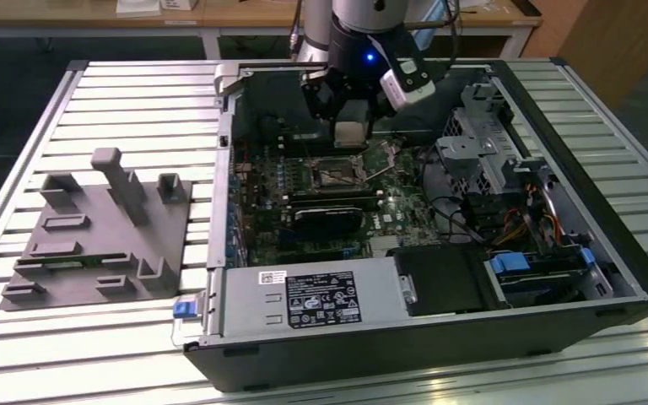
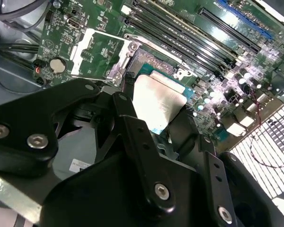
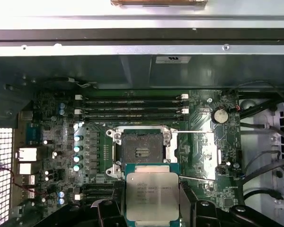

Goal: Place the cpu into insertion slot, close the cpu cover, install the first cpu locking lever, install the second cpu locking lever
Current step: 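Place the cpu into insertion slot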

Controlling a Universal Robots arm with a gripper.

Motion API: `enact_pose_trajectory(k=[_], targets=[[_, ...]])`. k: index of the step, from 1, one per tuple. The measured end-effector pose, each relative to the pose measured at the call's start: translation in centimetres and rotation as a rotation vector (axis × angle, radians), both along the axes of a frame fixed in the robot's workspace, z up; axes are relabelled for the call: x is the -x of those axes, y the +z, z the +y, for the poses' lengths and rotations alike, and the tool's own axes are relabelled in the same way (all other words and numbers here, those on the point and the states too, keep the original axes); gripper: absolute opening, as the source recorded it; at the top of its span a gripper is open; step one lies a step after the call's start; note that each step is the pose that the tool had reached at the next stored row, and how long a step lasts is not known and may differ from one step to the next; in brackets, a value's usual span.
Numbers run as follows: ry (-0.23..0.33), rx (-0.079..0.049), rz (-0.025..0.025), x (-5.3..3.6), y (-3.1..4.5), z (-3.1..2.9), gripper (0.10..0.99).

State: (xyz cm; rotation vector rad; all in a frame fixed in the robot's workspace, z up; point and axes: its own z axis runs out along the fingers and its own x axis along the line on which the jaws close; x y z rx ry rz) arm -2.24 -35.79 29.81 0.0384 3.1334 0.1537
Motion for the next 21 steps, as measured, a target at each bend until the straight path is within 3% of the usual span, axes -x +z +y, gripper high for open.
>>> enact_pose_trajectory(k=[21], targets=[[0.000,0.003,-0.0016,0.00,-3.82,0.99,0.541]])
